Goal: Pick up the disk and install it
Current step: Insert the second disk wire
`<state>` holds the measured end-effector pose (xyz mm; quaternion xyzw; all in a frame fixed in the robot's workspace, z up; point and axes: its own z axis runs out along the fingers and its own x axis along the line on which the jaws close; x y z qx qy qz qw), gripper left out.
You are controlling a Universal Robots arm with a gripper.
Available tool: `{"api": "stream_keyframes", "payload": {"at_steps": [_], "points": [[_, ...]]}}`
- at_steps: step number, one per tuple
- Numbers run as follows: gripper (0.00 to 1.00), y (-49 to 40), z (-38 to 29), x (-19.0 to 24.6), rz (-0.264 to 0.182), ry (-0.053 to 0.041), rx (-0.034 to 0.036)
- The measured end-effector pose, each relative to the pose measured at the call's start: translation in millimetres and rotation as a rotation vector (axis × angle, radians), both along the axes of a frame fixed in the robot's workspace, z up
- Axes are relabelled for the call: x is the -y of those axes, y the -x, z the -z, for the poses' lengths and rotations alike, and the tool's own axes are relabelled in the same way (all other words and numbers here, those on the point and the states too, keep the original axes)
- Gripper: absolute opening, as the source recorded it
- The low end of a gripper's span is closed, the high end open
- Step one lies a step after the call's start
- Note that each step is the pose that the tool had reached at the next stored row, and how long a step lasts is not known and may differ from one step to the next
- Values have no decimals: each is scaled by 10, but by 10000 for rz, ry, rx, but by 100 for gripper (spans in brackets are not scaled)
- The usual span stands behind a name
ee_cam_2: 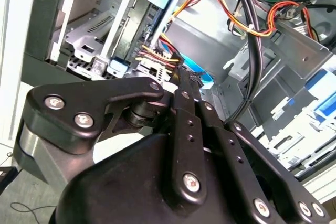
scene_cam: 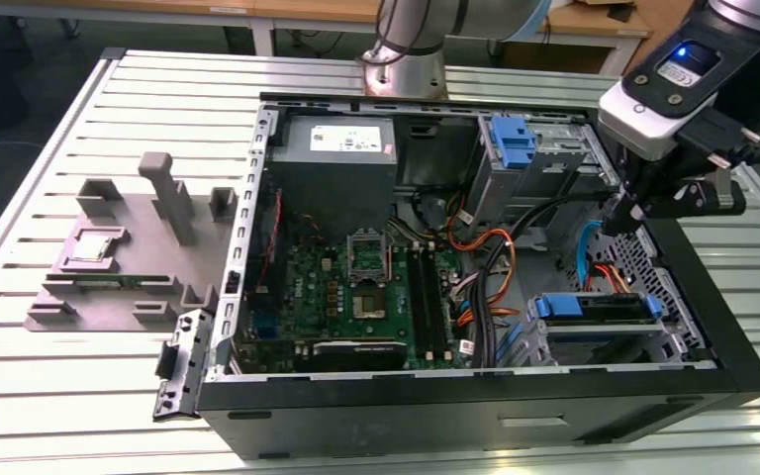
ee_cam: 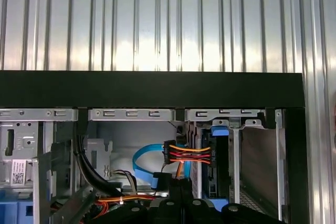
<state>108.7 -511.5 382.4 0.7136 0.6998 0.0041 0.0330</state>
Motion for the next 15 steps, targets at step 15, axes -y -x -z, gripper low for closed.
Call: {"api": "stream_keyframes", "payload": {"at_steps": [15], "points": [[10,-33,34,-122,3,1,-168]]}}
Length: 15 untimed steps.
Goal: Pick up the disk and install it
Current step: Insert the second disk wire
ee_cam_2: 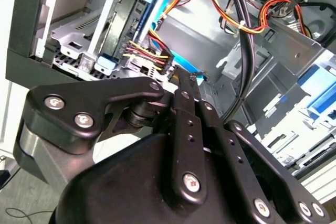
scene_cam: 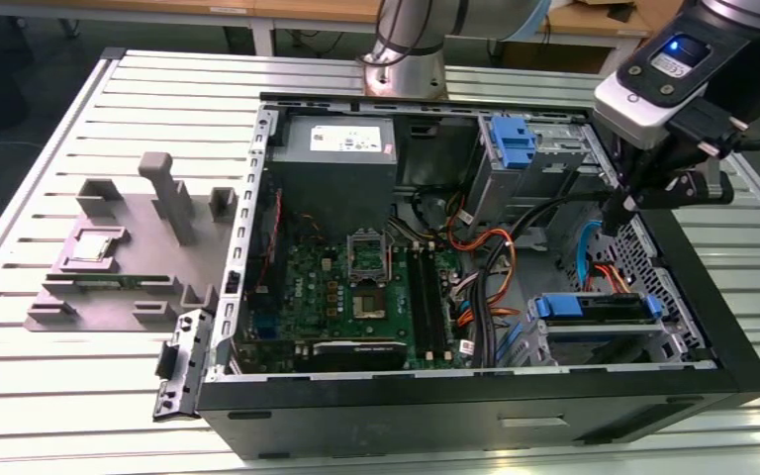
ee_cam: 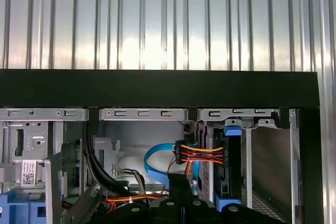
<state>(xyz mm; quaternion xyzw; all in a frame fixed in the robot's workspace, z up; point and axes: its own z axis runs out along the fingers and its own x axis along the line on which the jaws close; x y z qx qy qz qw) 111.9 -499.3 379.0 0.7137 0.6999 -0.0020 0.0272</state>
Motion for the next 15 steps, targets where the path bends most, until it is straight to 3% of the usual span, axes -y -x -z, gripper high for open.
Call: {"api": "stream_keyframes", "payload": {"at_steps": [6,15], "points": [[10,-6,8,-41,3,28,-38],[11,-7,8,-42,2,38,-39]]}}
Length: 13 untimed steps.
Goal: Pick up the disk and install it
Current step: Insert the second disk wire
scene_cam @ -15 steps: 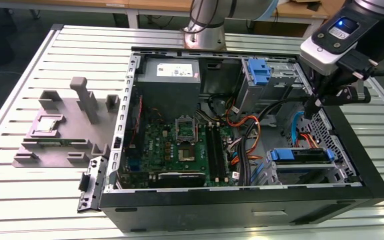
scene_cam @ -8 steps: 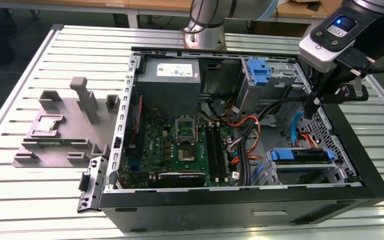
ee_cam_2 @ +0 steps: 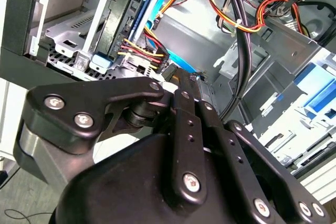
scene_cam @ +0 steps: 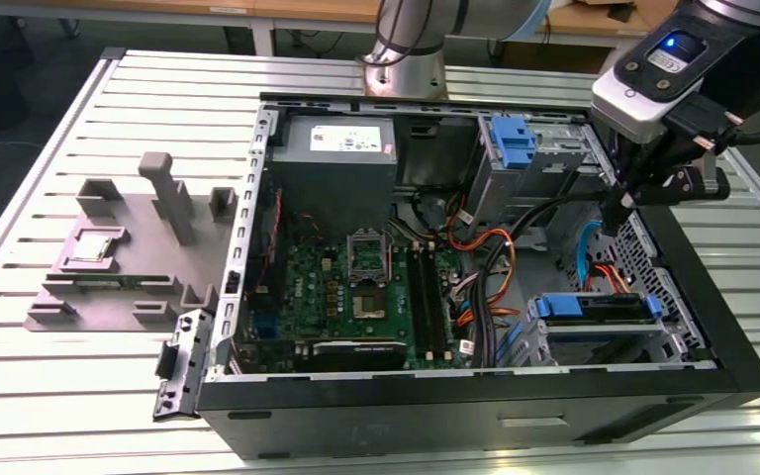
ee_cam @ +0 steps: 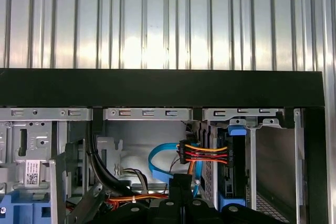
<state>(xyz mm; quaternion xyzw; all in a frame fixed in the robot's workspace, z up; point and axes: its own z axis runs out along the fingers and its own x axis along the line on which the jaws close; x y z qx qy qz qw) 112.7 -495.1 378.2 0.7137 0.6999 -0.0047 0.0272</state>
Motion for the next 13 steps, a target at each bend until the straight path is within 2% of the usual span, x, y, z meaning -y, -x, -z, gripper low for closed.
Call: {"api": "stream_keyframes", "payload": {"at_steps": [1,2,3,8,9,10,11,12,13], "points": [[17,0,0,0,0,0,-1],[17,-1,1,0,0,1,-2],[24,-1,2,-1,0,1,-2],[24,-9,11,-5,3,37,-11],[25,-12,10,-7,2,65,-15],[31,-14,12,-10,3,96,-21],[31,-16,14,-12,4,124,-25],[37,-17,17,-13,6,154,-30],[37,-17,20,-14,8,189,-32]]}}
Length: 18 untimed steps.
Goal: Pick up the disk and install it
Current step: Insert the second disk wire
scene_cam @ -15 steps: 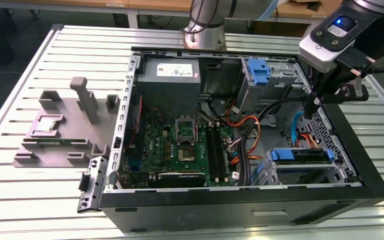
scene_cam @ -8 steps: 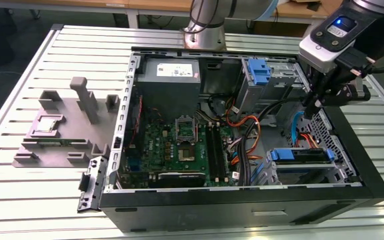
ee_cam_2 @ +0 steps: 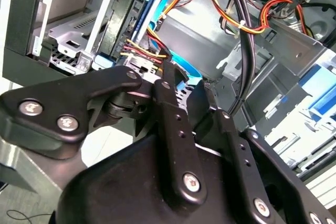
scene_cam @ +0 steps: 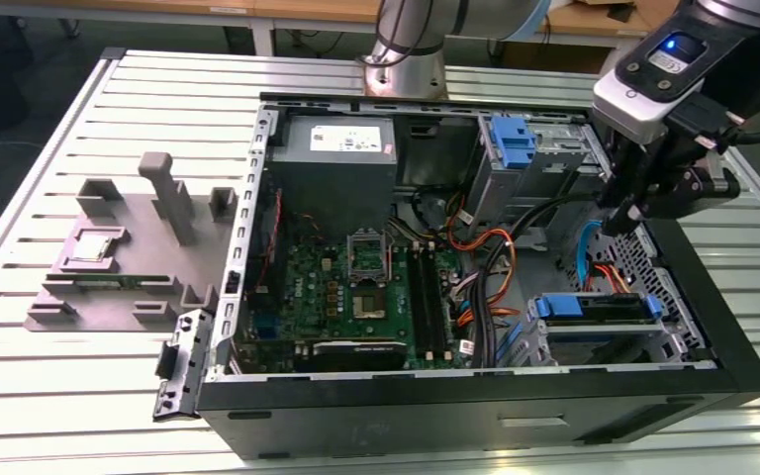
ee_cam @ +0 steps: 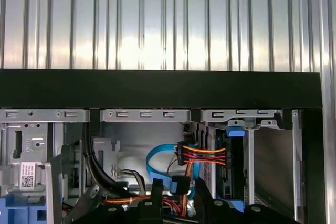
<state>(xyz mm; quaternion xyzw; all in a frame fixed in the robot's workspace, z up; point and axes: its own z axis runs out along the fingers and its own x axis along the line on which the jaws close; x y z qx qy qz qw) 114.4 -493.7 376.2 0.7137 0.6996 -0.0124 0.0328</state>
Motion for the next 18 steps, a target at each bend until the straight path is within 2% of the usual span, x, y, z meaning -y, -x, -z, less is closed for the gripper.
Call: {"api": "stream_keyframes", "payload": {"at_steps": [6,13,15,18], "points": [[37,-6,46,-6,1,254,-2],[37,-6,120,-6,1,459,-3],[37,-6,128,-6,1,505,-3],[37,-6,129,-5,2,516,-3]]}}
